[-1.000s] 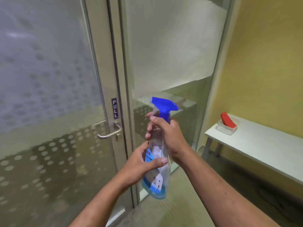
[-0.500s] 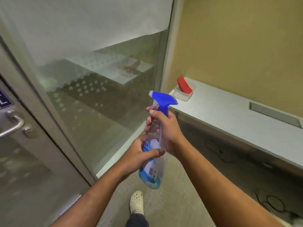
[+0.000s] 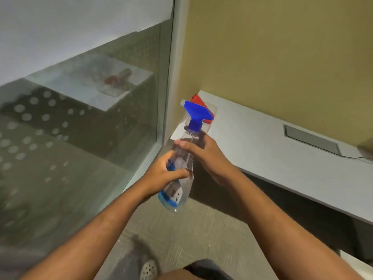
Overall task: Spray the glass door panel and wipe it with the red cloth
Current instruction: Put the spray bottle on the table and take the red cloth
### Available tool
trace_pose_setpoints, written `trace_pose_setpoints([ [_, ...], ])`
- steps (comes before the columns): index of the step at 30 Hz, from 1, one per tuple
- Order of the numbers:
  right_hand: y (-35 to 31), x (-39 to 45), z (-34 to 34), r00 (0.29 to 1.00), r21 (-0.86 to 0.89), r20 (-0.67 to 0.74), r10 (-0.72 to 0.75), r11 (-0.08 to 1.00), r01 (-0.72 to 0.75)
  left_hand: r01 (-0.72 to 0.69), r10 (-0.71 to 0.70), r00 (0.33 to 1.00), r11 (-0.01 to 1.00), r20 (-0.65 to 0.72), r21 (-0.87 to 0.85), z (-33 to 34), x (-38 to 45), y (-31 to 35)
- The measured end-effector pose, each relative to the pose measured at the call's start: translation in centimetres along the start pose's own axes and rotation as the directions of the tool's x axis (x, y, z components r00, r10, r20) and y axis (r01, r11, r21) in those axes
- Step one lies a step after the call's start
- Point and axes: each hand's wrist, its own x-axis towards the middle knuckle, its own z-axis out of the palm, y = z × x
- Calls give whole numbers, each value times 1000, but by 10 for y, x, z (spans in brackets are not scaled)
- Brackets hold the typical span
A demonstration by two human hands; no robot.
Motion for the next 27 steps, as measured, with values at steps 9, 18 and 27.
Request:
trace_pose_setpoints([
  [9, 55, 101, -111, 972, -2, -198, 124, 992, -127, -7, -19, 996, 956, 87, 295, 22, 164, 9],
  [18, 112, 186, -236, 923, 180, -294, 248, 963, -201, -32, -61, 975, 912, 212, 409, 72, 334, 27],
  [27, 133, 260, -293, 771, 215, -575, 272, 960, -179, -70, 0, 986, 907, 167, 414, 74, 434, 12],
])
